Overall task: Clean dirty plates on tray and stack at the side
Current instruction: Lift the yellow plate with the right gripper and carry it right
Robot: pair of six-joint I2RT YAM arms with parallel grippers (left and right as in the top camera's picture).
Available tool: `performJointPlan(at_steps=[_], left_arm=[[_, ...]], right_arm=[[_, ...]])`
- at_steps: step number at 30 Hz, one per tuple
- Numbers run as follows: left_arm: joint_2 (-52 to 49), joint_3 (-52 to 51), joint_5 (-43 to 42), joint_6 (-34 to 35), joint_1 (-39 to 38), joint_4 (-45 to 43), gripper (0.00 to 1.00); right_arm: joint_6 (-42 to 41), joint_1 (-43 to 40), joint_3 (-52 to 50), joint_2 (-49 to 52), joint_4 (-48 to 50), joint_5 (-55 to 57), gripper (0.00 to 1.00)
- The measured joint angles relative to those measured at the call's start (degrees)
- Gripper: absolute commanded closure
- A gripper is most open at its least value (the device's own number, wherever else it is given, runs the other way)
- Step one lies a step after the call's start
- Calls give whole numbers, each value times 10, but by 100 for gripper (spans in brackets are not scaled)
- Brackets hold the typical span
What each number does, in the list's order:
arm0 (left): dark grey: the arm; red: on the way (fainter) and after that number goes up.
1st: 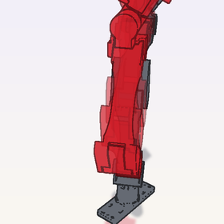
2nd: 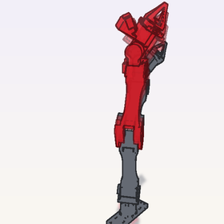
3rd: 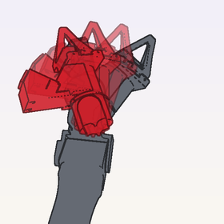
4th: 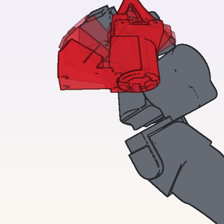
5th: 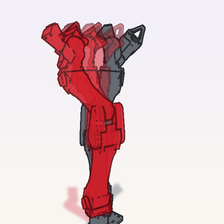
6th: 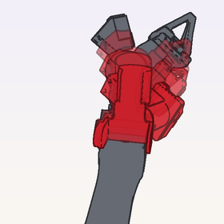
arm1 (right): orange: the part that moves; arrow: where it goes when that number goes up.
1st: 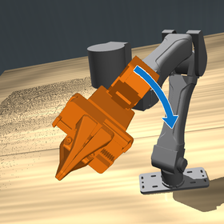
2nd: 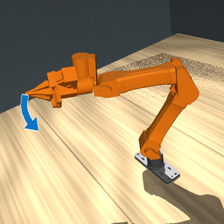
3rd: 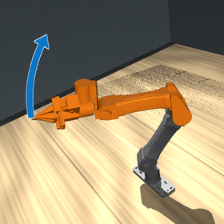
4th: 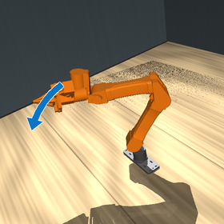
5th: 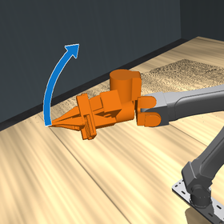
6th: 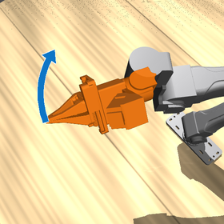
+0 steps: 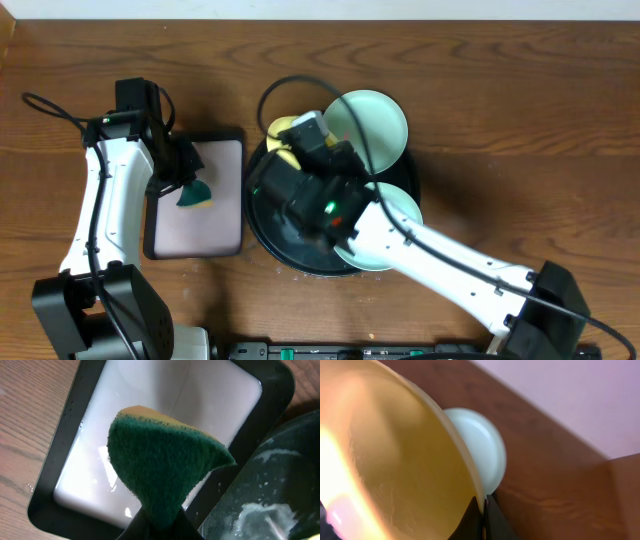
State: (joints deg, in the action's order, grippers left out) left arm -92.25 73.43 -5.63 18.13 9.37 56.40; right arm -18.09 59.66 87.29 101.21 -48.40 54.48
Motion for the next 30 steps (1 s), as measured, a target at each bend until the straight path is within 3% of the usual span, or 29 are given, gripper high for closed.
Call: performJointPlan(at_steps=[9,17,22,30], left_arm=[[0,0,0,0,0,0,93],[0,0,0,0,0,0,92],[0,0,0,0,0,0,93],[0,0,0,0,0,0,92]], right_arm=[[24,42,0,0,20,149,99],[31,43,0,0,22,174,99],[26,33,0,0,6,84,99],[7,-84,0,0,-6,-207,99]])
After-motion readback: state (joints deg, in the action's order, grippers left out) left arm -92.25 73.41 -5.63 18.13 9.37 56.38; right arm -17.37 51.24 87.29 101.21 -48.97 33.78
